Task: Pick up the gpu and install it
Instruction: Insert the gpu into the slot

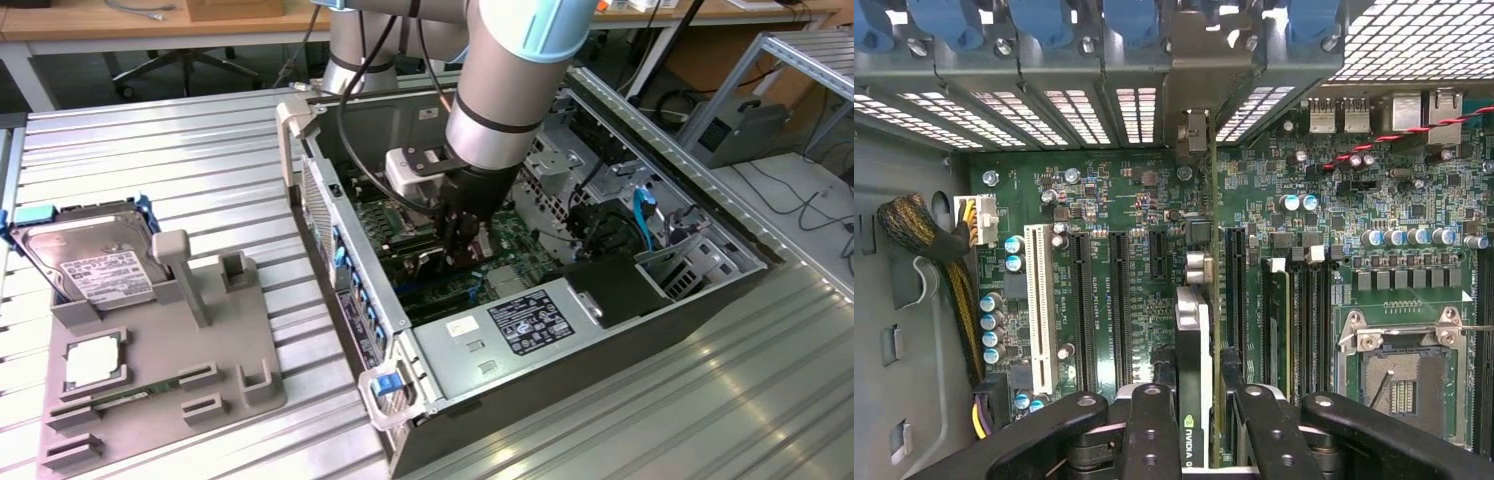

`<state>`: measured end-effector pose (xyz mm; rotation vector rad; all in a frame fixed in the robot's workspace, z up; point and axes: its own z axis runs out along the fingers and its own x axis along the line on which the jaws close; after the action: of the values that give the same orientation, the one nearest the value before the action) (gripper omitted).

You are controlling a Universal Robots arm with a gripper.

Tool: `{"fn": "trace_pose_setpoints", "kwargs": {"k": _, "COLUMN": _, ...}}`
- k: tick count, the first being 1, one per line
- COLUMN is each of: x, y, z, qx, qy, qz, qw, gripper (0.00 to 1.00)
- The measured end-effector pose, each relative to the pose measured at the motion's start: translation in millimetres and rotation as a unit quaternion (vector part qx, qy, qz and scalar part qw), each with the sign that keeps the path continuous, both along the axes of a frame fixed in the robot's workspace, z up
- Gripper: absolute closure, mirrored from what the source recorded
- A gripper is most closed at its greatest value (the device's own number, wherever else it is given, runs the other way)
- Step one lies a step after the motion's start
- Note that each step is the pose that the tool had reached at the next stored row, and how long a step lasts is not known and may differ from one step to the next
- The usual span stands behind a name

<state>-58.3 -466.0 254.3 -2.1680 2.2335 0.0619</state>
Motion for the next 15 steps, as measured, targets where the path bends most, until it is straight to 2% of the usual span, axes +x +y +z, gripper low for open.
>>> {"fn": "trace_pose_setpoints", "kwargs": {"k": 15, "x": 0.0, "y": 0.0, "z": 0.0, "qx": 0.0, "qy": 0.0, "qz": 0.0, "qw": 1.0, "gripper": 0.73}}
